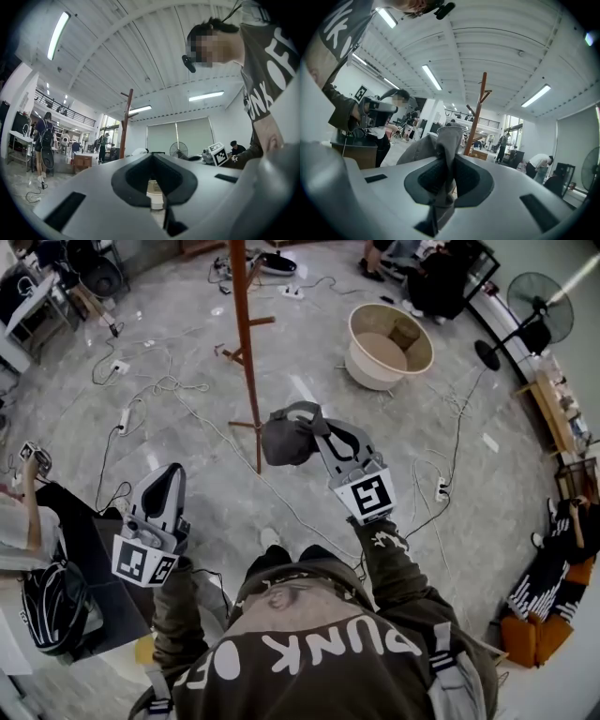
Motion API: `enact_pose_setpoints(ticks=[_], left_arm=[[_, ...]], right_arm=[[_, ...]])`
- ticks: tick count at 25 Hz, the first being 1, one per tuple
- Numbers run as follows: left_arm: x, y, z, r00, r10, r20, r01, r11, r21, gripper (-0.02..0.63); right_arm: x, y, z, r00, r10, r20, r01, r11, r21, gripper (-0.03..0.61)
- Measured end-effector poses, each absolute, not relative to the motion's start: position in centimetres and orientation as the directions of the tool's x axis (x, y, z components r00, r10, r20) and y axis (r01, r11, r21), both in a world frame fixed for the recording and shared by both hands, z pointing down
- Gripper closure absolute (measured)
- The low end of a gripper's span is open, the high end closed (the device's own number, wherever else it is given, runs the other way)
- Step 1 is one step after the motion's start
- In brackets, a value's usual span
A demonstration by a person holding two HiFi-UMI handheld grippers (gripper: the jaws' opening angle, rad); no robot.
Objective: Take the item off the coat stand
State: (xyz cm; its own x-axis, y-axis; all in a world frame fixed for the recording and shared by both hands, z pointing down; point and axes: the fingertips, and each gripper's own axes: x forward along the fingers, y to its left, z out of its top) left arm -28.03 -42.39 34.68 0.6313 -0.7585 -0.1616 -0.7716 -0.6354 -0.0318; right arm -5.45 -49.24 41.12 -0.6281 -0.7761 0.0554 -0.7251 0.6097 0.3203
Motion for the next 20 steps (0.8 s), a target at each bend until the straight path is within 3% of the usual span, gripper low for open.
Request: enact_pose_setpoints(ticks=[20], left_arm=[[-17.1,-28.8,34.4,0.571,-0.815,-0.099,-0.821,-0.565,-0.076,0.609]], right_arm=[[4.5,-37.4,39.9,-0.697,-0.717,-0.012,-0.692,0.669,0.273,0.541]])
